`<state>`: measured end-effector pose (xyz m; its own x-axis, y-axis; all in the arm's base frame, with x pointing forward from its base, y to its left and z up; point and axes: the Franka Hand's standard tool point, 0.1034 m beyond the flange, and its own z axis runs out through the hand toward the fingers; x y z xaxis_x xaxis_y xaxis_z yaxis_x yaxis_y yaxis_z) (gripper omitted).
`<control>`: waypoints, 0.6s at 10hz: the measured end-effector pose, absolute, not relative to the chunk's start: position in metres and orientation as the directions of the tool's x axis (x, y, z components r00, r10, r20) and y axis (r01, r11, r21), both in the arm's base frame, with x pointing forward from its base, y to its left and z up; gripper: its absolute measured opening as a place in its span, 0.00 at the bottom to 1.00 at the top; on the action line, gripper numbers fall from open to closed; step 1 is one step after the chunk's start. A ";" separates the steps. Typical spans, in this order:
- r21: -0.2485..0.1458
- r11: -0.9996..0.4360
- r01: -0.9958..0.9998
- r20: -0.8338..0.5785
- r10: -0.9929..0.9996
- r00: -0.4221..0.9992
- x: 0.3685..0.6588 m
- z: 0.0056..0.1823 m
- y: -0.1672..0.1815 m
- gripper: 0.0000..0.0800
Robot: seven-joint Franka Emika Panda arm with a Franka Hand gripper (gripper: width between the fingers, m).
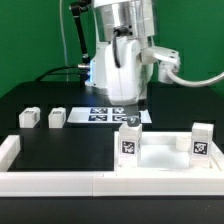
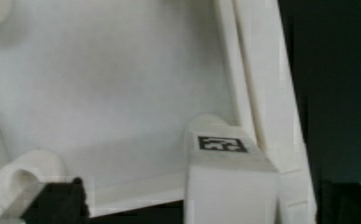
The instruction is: Assemble square table
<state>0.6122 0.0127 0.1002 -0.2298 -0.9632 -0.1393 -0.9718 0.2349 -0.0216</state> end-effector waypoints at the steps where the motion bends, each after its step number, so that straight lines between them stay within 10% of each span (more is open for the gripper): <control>1: -0.019 0.232 -0.972 -0.136 -0.964 -0.228 0.612 0.098 0.013 0.81; 6: -0.043 0.094 -0.995 -0.140 -0.986 -0.087 0.611 0.104 0.020 0.81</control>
Offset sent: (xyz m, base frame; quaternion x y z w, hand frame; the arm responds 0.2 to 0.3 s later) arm 0.0000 0.0000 0.0000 0.0000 0.0000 0.0000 1.0000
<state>0.6110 0.0203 0.1044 -0.0874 -0.9862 -0.1404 -0.9946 0.0942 -0.0428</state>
